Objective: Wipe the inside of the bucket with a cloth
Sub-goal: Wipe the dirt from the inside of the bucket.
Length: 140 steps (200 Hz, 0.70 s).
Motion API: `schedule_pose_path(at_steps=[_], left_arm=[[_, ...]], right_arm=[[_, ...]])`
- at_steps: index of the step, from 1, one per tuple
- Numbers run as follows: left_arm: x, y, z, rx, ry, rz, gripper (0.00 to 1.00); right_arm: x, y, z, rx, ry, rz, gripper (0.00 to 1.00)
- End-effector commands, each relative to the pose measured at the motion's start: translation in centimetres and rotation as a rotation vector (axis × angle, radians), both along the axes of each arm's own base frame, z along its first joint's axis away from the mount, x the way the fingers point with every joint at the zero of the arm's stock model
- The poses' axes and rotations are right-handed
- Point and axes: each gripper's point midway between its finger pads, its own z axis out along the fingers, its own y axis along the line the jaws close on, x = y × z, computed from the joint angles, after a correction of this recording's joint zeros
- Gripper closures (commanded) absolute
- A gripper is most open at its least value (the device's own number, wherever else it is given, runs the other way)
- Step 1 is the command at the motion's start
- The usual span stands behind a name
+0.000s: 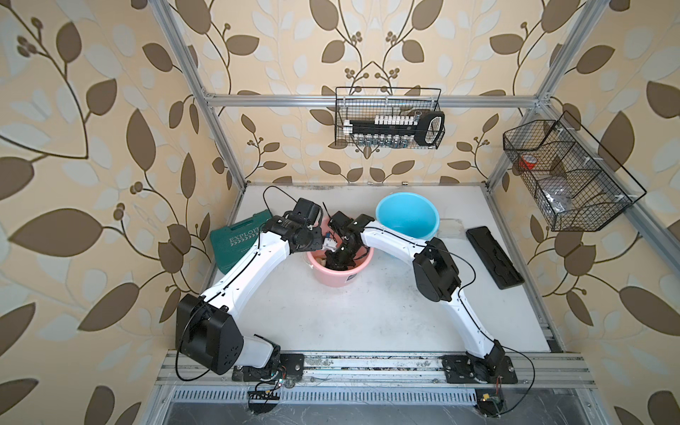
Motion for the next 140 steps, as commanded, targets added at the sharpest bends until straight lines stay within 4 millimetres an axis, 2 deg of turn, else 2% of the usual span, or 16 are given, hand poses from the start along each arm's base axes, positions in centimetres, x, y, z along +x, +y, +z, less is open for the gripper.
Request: schedule_pose_path(at_steps=[1, 22, 35, 55, 91, 117, 140], left_arm=[[1.0, -2.2, 0.6, -0.024, -0.1, -0.073, 1.0], [1.1, -1.7, 0.9, -0.018, -0.145, -0.054, 1.0], [1.0, -1.6, 1.0, -0.022, -0.157, -0.05, 1.0], [1.1, -1.6, 1.1, -0.026, -0.167, -0.049, 1.0], [1.5, -2.2, 1.1, -0.055, -0.2, -0.062, 1.0], [1.8, -2.6, 0.9, -0.075, -0.221, -0.071, 1.0], [1.6, -2.7, 0.9, -0.095, -0.247, -0.076, 1.0]], right_arm=[[-1.7, 3.6, 11.8, 0.421, -0.021, 0.087, 1.0], [-1.2, 2.2, 14.8, 0.451, -0.108, 0.066, 1.0], [-0.5, 1.1, 15.1, 0.393, -0.197, 0.039, 1.0], [1.6, -1.5, 13.0, 0.158, -0.38, -0.019, 1.0], [4.6, -6.7, 7.8, -0.288, -0.639, -0.044, 1.0], [5.9, -9.0, 5.2, -0.437, -0.704, -0.068, 1.0], [7.1, -10.0, 4.4, -0.514, -0.764, -0.087, 1.0]])
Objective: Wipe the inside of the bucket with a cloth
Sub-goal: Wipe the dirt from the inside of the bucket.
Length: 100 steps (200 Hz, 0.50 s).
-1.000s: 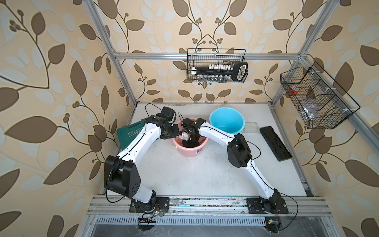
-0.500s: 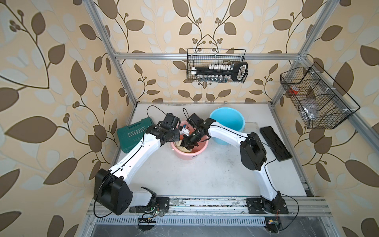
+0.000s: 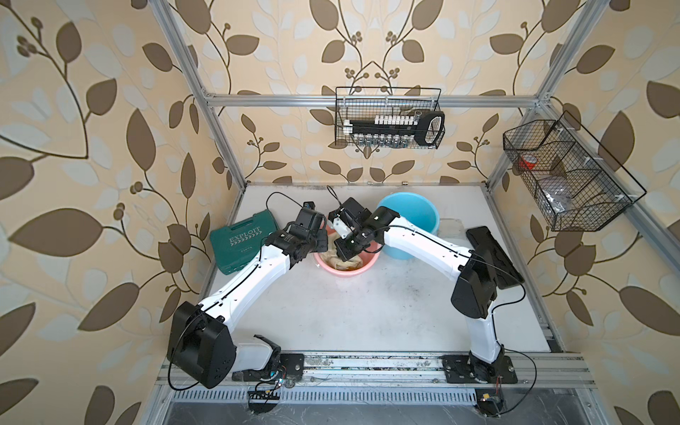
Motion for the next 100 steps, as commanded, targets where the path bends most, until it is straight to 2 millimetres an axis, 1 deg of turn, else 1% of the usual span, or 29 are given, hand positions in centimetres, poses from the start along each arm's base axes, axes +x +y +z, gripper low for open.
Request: schedule_pose_path(at_steps=[1, 24, 59, 78, 100], left_arm=[[0.0, -0.8, 1.2, -0.037, -0.071, -0.032, 1.0], [-0.6, -0.3, 1.3, -0.036, -0.082, -0.019, 1.0], [-1.7, 0.3, 1.8, -0.038, -0.118, -0.005, 1.0], [-2.1, 0.5, 1.6, -0.029, -0.132, -0.005, 1.0], [-2.4, 0.3, 1.1, -0.004, -0.13, -0.014, 1.0]], right_arm=[[2.4, -3.2, -2.1, -0.195, -0.12, -0.059, 1.0], [3.7, -4.6, -3.2, -0.298, -0.179, -0.081, 1.0], [5.4, -6.0, -5.4, -0.429, -0.225, -0.104, 1.0], [6.0, -5.9, -6.5, -0.45, -0.214, -0.118, 1.0], [6.8, -5.9, -7.1, -0.486, -0.211, -0.15, 1.0]])
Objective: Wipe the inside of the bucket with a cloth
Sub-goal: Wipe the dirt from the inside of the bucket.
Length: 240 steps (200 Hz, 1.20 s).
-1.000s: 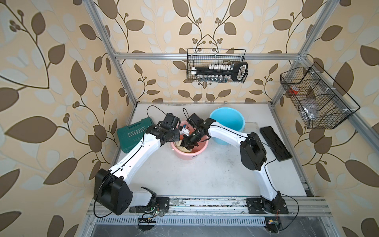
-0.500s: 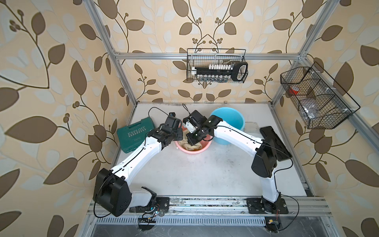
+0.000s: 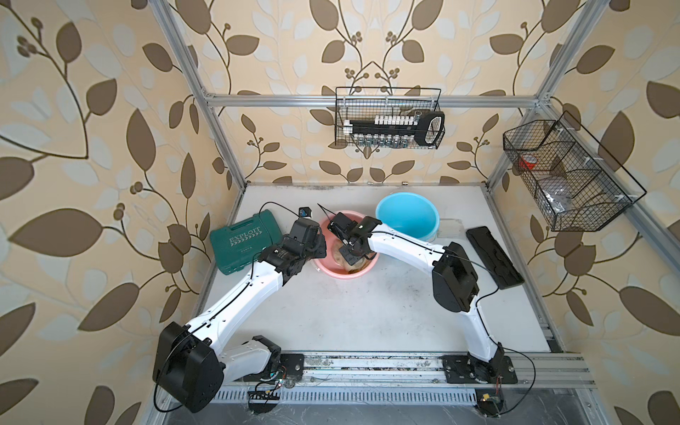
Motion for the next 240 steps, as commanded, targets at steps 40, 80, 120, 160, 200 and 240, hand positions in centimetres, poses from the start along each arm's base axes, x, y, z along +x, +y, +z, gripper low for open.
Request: schedule_pose_path(at_steps=[40, 80, 120, 160, 200, 240], left_arm=[[-1.4, -0.5, -1.0, 0.084, 0.008, -0.025, 1.0], [-1.5, -0.9, -1.9, 0.07, 0.044, -0.025, 1.0], [-1.5, -1.0, -2.5, 0.057, 0.089, -0.004, 1.0], [-1.7, -0.7, -2.9, 0.068, 0.118, 0.016, 1.0], [-1.8, -0.8, -3.2, 0.067, 0.158, 0.028, 1.0], [-2.0, -1.4, -3.2, 0.028, 0.201, 0.034, 1.0]], right_arm=[[3.5, -1.6, -2.2, -0.1, -0.014, -0.15, 1.0], [1.8, 1.3, -6.3, 0.12, 0.202, -0.179, 1.0], [-1.9, 8.7, -6.1, 0.493, 0.444, -0.081, 1.0], [-4.6, 14.0, -1.2, 0.828, 0.659, 0.063, 1.0], [-3.5, 13.9, 6.3, 1.081, 0.643, 0.113, 1.0], [-0.6, 7.8, 8.3, 0.787, 0.243, 0.021, 1.0]])
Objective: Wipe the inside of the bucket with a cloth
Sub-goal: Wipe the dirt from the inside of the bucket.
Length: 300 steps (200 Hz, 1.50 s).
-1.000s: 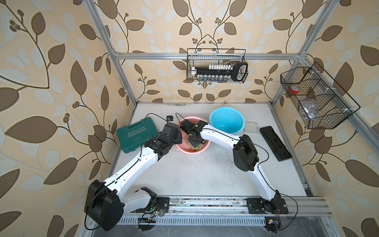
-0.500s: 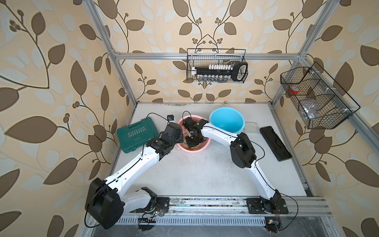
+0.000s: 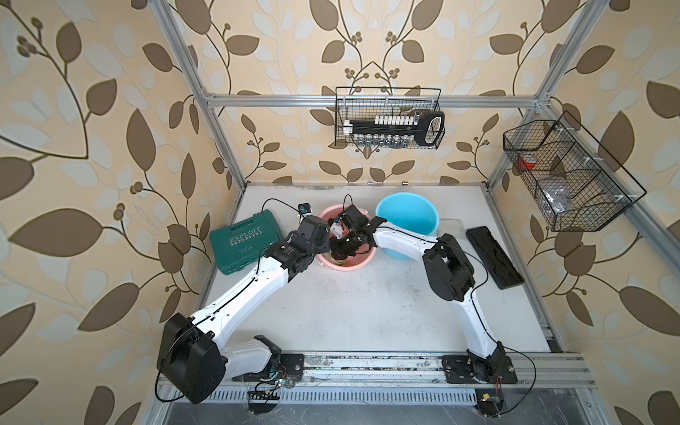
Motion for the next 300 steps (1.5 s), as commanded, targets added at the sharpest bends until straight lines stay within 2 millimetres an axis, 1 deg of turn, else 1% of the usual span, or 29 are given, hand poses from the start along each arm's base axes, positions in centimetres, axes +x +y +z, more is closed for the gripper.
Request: schedule_pose_path(at_steps=[1, 25, 46, 63, 87, 109, 124, 155, 163, 179, 205, 226, 241, 265, 282, 300], left_arm=[[-3.0, -1.2, -3.7, 0.009, 0.207, -0.09, 1.0], [-3.1, -1.7, -3.6, -0.017, 0.223, -0.098, 1.0], [-3.1, -2.2, -3.4, -0.045, 0.223, -0.113, 1.0], [-3.3, -2.4, -3.4, -0.055, 0.236, -0.121, 1.0], [-3.8, -2.5, -3.3, -0.06, 0.256, -0.127, 1.0], [-4.3, -2.4, -3.2, -0.067, 0.281, -0.13, 1.0], [-4.8, -2.7, -3.0, -0.083, 0.311, -0.135, 1.0], [-5.6, -3.3, -3.4, -0.118, 0.367, -0.155, 1.0], [-5.9, -3.3, -3.7, -0.119, 0.379, -0.154, 1.0], [-6.3, -3.3, -4.1, -0.122, 0.4, -0.156, 1.0], [-6.8, -3.5, -4.8, -0.139, 0.426, -0.163, 1.0], [-7.0, -3.6, -5.1, -0.146, 0.433, -0.16, 1.0], [-7.1, -3.5, -5.4, -0.145, 0.442, -0.154, 1.0], [-7.3, -3.6, -6.1, -0.148, 0.467, -0.156, 1.0], [-7.4, -3.6, -6.4, -0.148, 0.478, -0.151, 1.0], [-7.5, -3.6, -6.6, -0.15, 0.483, -0.151, 1.0]], right_arm=[[1.7, -2.3, 6.4, -0.081, -0.275, -0.036, 1.0], [2.9, -6.3, 5.0, -0.393, -0.411, -0.094, 1.0], [3.6, -8.4, 3.5, -0.568, -0.47, -0.11, 1.0], [4.1, -9.5, 2.4, -0.672, -0.517, -0.12, 1.0], [5.0, -11.0, 0.7, -0.79, -0.534, -0.139, 1.0], [5.9, -11.9, 0.2, -0.855, -0.566, -0.166, 1.0], [6.5, -12.3, 0.2, -0.887, -0.588, -0.184, 1.0], [8.0, -12.9, 0.4, -0.949, -0.626, -0.241, 1.0], [8.3, -12.9, 0.2, -0.954, -0.615, -0.249, 1.0], [8.8, -13.0, -1.0, -0.965, -0.583, -0.256, 1.0], [9.1, -12.3, -4.4, -0.94, -0.492, -0.256, 1.0], [8.4, -10.9, -7.1, -0.881, -0.415, -0.229, 1.0], [7.8, -9.6, -8.4, -0.818, -0.366, -0.218, 1.0], [7.0, -7.5, -9.2, -0.692, -0.301, -0.21, 1.0], [6.6, -5.8, -8.9, -0.584, -0.28, -0.206, 1.0], [6.3, -4.3, -8.2, -0.469, -0.258, -0.21, 1.0]])
